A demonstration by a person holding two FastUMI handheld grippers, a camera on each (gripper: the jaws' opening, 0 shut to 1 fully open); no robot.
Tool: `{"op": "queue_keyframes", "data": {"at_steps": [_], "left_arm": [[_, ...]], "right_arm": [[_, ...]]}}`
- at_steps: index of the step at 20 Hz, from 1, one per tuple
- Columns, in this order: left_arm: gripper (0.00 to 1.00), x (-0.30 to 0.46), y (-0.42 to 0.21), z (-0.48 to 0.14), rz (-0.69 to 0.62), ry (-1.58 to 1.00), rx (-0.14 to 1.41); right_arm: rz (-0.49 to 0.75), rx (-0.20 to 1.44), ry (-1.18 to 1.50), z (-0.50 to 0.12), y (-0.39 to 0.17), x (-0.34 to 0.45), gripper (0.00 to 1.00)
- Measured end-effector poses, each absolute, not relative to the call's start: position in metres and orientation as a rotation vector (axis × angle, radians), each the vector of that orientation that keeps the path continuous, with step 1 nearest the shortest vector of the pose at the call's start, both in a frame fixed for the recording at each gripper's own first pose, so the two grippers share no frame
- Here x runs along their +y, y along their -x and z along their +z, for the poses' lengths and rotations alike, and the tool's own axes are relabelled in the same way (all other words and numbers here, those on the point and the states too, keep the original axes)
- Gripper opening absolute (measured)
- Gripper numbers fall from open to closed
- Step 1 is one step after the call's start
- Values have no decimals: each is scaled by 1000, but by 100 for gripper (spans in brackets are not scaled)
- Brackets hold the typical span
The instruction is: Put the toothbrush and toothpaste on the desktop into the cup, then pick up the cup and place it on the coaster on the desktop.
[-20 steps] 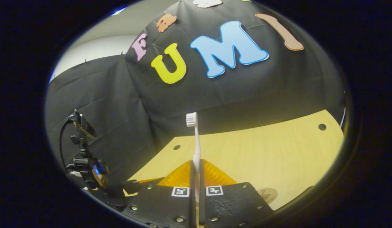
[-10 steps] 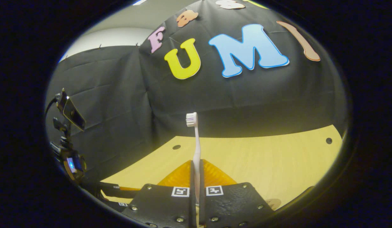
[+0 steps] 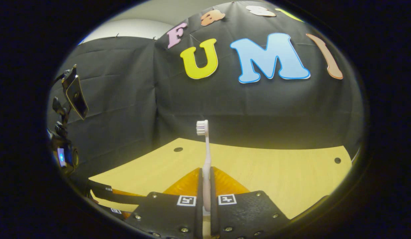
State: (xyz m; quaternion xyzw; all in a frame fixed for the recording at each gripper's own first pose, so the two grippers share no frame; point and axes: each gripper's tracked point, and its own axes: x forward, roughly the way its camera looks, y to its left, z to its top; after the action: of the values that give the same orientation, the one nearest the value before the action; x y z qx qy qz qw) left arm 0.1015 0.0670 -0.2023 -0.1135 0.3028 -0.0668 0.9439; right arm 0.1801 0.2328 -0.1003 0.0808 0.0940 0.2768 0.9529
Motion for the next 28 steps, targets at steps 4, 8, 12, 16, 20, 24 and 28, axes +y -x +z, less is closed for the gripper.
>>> {"op": "queue_keyframes", "data": {"at_steps": [4,8,12,16,20,24,28], "left_arm": [[100,66,-102,-204,-140,234,622],[97,64,-102,-205,-142,236,622],[97,60,-101,-207,-147,237,624],[97,49,-100,-205,-158,226,630],[93,40,-103,-212,-156,223,654],[93,35,-110,-215,-156,217,675],[97,32,-117,-231,-141,204,732]], "right_arm": [[584,211,-201,-97,-176,234,31],[557,214,-175,-99,-176,228,75],[550,195,-162,-92,-174,222,75],[533,176,-150,-82,-170,209,75],[493,161,-129,-71,-165,189,75],[448,144,-117,-60,-159,167,75],[412,150,-124,-53,-151,145,75]]}}
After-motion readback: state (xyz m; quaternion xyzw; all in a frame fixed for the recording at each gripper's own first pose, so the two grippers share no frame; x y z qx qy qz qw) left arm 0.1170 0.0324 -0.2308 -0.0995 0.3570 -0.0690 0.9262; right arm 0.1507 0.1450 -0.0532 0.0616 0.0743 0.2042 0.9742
